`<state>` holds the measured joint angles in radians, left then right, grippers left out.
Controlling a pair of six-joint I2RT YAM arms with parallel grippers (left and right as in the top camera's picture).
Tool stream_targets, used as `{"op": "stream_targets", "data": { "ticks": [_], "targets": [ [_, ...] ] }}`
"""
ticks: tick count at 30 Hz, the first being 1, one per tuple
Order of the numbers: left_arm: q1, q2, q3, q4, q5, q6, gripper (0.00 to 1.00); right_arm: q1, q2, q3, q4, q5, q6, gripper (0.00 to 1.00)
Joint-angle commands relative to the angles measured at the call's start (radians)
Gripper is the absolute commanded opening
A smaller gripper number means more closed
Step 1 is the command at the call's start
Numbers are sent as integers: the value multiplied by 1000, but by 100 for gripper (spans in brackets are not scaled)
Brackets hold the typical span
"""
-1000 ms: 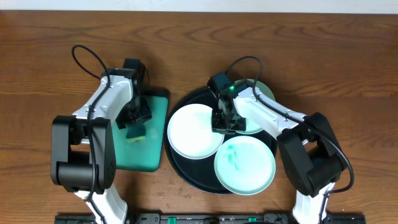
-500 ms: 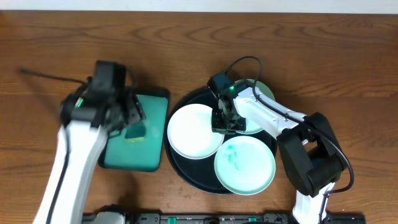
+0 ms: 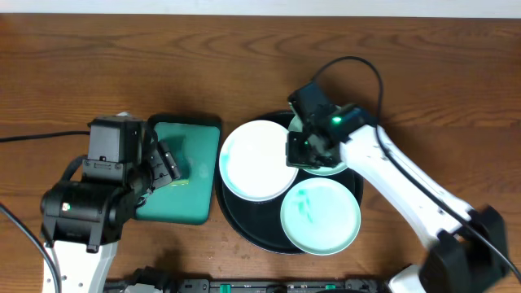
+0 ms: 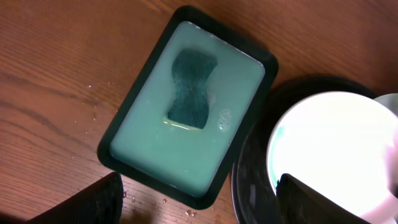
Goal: Clean dirty plates on tray and stack at the side
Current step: 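Lift the white plate with the right gripper and tilt it over the tray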
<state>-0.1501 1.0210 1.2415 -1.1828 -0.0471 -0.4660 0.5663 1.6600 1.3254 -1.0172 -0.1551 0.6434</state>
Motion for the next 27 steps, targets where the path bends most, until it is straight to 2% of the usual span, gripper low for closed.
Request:
{"op": "stream_targets", "data": {
  "ticks": [1,7,10,12,18,23,27],
  "targets": [
    [-3,18,6,-6,3,10,79,-59,-82,1,-43,-150,-24,1],
    [-3,24,6,-5,3,9,79,-224,-142,1,-130,-610,-229,1],
    [-3,24,6,-6,5,10,79,-303,-142,1,-158,-703,-307,1],
    [-3,24,6,-5,11,9,80,-336,-142,1,-138,-660,-349,1],
    [-3,24,6,-5,10,9,80,-360,-142,0,53,-254,-366,1],
    [-3,24,6,-5,10,10,80,-322,-142,0,189,-65,-403,1],
    [-3,24,6,-5,10,10,80,-241,-142,0,227,55,-439,1]
  ]
}}
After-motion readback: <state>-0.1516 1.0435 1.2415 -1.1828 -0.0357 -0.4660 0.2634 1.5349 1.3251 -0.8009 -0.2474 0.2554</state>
